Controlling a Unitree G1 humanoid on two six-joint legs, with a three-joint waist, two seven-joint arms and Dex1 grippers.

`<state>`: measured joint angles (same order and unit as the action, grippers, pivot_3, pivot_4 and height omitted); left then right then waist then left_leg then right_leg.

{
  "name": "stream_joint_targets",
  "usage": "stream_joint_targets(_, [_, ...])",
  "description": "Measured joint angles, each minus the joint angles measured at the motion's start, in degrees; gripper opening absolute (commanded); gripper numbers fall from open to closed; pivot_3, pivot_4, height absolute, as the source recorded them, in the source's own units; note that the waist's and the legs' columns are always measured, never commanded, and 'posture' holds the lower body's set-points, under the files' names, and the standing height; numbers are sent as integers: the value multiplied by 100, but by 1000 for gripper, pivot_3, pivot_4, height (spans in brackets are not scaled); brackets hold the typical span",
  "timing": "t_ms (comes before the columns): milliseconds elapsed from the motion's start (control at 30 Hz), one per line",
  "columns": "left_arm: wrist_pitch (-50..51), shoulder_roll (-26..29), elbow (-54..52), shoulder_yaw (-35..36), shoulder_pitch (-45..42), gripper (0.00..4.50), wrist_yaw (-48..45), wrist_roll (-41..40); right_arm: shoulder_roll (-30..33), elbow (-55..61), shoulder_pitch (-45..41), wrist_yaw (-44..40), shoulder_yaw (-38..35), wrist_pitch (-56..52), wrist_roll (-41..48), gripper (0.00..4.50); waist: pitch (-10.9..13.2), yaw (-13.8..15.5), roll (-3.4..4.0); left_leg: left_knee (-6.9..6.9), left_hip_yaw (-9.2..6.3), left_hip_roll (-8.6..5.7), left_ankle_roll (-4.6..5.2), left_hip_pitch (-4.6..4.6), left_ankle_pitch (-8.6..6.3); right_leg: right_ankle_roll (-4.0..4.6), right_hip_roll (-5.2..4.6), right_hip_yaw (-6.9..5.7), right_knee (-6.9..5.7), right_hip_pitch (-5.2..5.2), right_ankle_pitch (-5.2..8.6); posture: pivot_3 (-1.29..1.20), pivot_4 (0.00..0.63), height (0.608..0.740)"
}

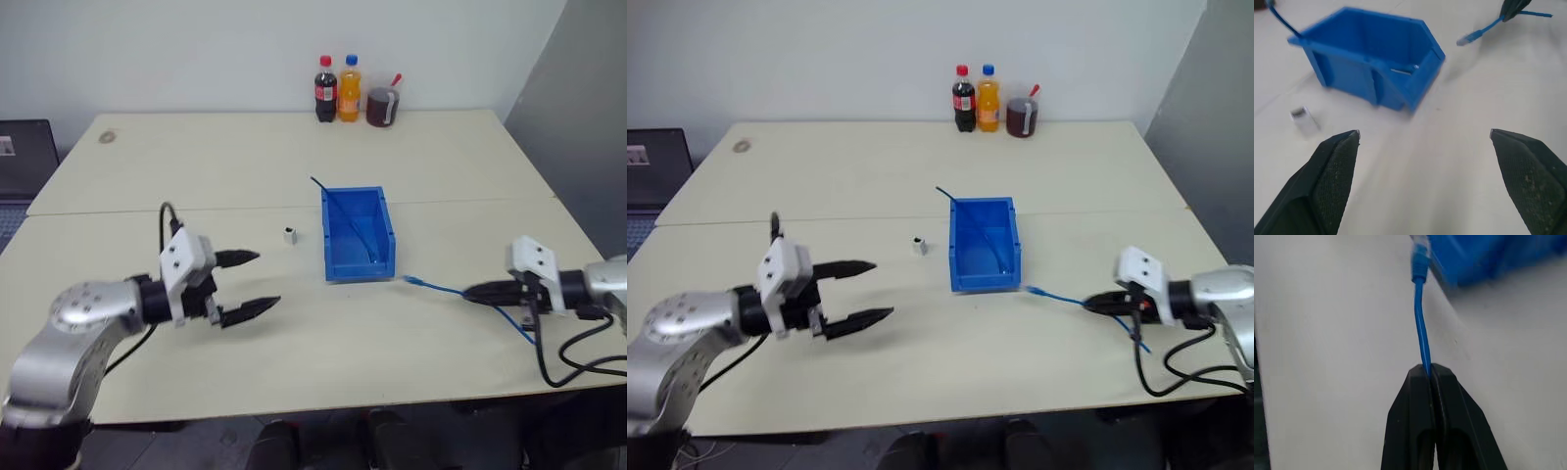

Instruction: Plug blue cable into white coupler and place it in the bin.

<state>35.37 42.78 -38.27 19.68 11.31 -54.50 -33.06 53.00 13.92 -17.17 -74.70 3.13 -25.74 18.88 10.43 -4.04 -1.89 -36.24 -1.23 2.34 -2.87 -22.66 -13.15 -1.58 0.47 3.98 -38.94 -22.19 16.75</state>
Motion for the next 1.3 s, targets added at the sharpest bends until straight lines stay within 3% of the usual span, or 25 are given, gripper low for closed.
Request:
stream_joint_targets(67, [93,-195,-474,198,516,4500,209,-100,-154,76,-82,-11,296,-84,14,16,7,118,-4,-15,-5,-7,0,-11,1,2,2,-18,-5,-1,-1,0,150,740])
stream_joint_targets(133, [51,-649,-1158,690,1614,4500,581,-94,-458,-38,-496,-32,694,46,-105,16,7,134,-2,-23,1,6,0,-8,0,12,1,-5,2,2,-5,0,150,740])
stream_joint_targets(333, [-613,-1607,-1659,663,3296,4500,1030,468,-1489,-1522,-1304,224,1649,1407,-1155,16,8,146,-7,-44,32,10,0,-7,0,57,19,3,-1,0,12,0,150,740])
stream_joint_targets(533, [-1320,-2544,-1570,80,4014,4500,1672,1065,-2335,-3049,-1826,388,2329,3035,-1992,16,8,118,-8,-44,50,7,1,-15,-2,62,27,10,0,-7,13,0,150,740])
stream_joint_targets(767, [-1618,-2840,-1562,-721,4271,4500,2157,1535,-2577,-3276,-1881,566,2417,3662,-2336,16,-2,67,-21,-44,46,24,0,-2,-3,71,34,9,-6,-5,13,0,150,740])
stream_joint_targets(900, [-1596,-2774,-1586,-932,4162,4500,2389,1586,-2623,-3248,-1779,805,2431,3889,-2490,850,-9,44,-23,-42,48,25,0,3,-3,76,39,11,-8,-5,14,0,150,740])
stream_joint_targets(933, [-1584,-2733,-1586,-969,4142,4500,2410,1590,-2631,-3156,-1725,819,2367,3742,-2464,1233,-9,44,-23,-41,47,25,0,2,-3,77,39,9,-8,-5,14,0,150,740])
stream_joint_targets(1133, [-1576,-2396,-1544,-1001,3809,4500,2372,1530,-2602,-2557,-1428,748,2226,2972,-2212,2487,-9,66,-21,-38,45,25,-3,-3,-6,84,40,7,-7,-7,19,0,150,740])
stream_joint_targets(1300, [-1317,-1741,-1111,-414,2859,4500,2150,1093,-2210,-1690,-973,600,2045,2140,-1915,3750,-3,118,-12,-41,35,24,-3,-10,-5,84,43,-5,-10,-7,18,0,150,740])
